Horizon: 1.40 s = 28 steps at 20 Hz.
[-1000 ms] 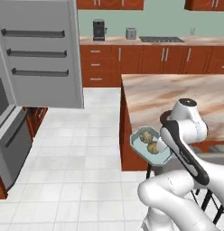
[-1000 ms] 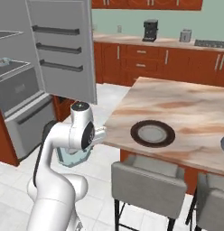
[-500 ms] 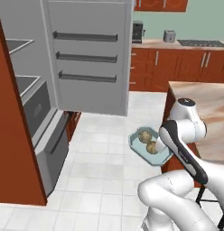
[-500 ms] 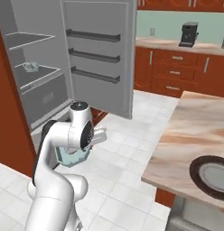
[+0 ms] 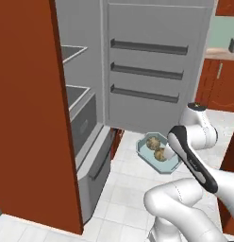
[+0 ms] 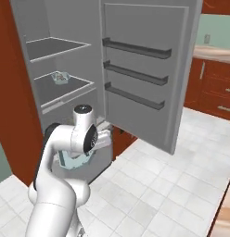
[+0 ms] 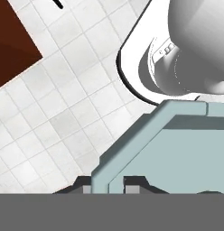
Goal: Place two dumplings into each of the tupperware containers and then place the containers in the fridge.
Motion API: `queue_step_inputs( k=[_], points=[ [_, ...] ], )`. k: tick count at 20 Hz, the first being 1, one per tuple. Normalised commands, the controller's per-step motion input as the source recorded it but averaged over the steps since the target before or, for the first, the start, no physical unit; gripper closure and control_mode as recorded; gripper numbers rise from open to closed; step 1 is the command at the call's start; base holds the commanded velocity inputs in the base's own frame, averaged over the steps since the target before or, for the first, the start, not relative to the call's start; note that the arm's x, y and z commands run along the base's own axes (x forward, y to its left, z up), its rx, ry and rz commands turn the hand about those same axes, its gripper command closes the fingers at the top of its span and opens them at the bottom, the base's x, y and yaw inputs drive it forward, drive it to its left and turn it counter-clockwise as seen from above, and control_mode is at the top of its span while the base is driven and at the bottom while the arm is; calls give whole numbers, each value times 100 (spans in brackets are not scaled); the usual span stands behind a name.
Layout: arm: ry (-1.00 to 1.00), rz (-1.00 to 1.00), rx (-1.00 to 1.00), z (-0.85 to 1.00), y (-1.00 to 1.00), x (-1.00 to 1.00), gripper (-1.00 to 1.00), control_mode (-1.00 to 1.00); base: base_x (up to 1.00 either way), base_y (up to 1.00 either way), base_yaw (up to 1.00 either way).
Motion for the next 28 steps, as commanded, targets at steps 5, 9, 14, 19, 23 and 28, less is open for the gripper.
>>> queue_step_inputs(
  k=[5, 9, 14, 19, 23, 28],
  points=[
    [0, 0, 0, 0, 0, 0, 100, 100, 82, -10, 39],
    [0, 0, 0, 0, 0, 0, 100, 100, 53, -24, 31],
    [0, 0, 0, 0, 0, 0, 100, 100, 32, -16, 36],
    [0, 0, 0, 0, 0, 0, 100, 100, 44, -11, 34],
    [0, 0, 0, 0, 0, 0, 100, 100, 61, -4, 30],
    [0, 0, 0, 0, 0, 0, 100, 100, 75, -5, 33]
  ],
)
